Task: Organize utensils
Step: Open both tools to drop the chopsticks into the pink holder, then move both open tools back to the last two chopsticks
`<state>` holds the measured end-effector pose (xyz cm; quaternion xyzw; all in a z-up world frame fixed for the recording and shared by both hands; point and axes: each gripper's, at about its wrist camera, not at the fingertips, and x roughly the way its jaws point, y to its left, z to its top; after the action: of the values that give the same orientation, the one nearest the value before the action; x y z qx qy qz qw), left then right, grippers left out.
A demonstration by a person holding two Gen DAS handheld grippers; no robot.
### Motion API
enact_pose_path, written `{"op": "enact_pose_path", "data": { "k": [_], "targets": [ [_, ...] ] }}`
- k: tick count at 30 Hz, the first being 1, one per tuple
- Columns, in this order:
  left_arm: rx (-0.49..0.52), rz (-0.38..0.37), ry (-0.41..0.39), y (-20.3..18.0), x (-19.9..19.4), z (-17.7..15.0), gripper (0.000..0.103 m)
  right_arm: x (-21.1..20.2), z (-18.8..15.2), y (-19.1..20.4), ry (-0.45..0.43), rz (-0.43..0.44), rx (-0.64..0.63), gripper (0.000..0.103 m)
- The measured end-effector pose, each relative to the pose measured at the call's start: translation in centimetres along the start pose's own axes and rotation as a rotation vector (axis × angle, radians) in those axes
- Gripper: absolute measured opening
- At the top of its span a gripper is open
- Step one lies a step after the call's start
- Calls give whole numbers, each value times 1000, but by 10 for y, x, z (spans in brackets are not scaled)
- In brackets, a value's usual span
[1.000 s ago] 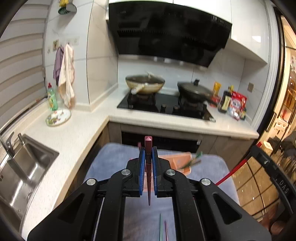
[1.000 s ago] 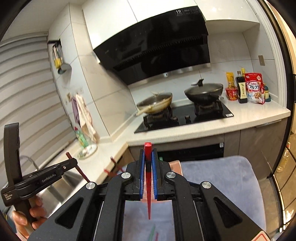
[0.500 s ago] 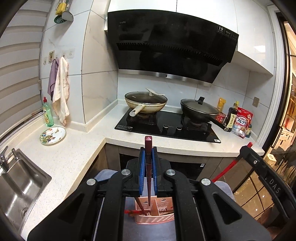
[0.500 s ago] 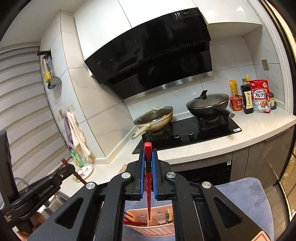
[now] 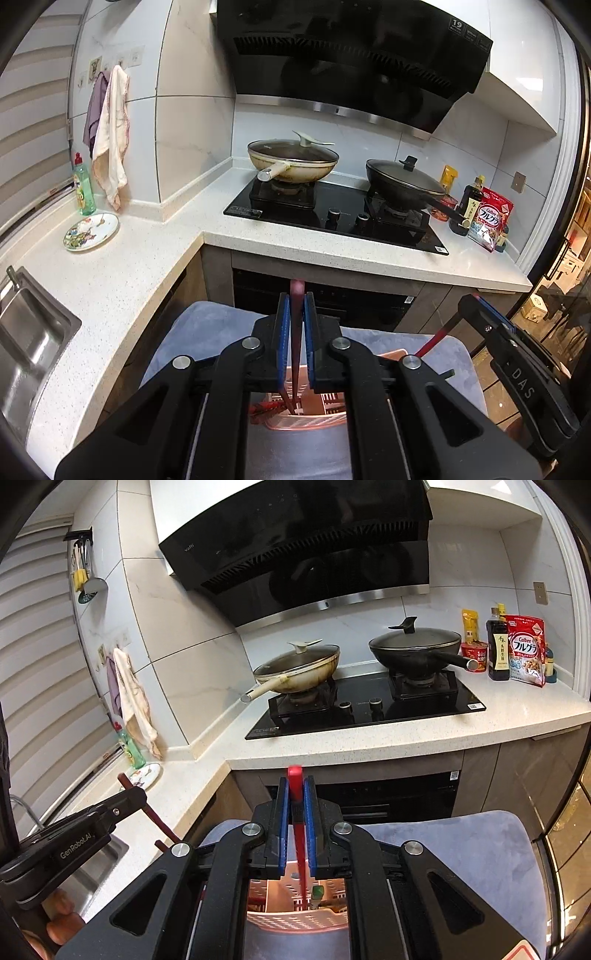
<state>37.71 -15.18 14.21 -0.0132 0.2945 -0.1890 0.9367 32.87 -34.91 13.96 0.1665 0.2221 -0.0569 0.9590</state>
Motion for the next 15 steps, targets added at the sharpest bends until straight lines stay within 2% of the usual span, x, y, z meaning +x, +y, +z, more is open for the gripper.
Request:
{"op": "enact_pose_path", "data": {
  "k": [3,7,10,15],
  "targets": [
    [-7,0,-8,1,-8,-1,11,-6,0,2,-2,4,-5,13],
    [-3,14,-33,0,-24,-1,36,-25,4,4,-24,22,-6,22],
    [11,22,-49,-2,-43,-3,39,-46,6,8,-42,39,-21,26],
    [26,45,-55,-1,-76,-20,60,-90,-7,13,-35,87,-38,40]
  ]
}}
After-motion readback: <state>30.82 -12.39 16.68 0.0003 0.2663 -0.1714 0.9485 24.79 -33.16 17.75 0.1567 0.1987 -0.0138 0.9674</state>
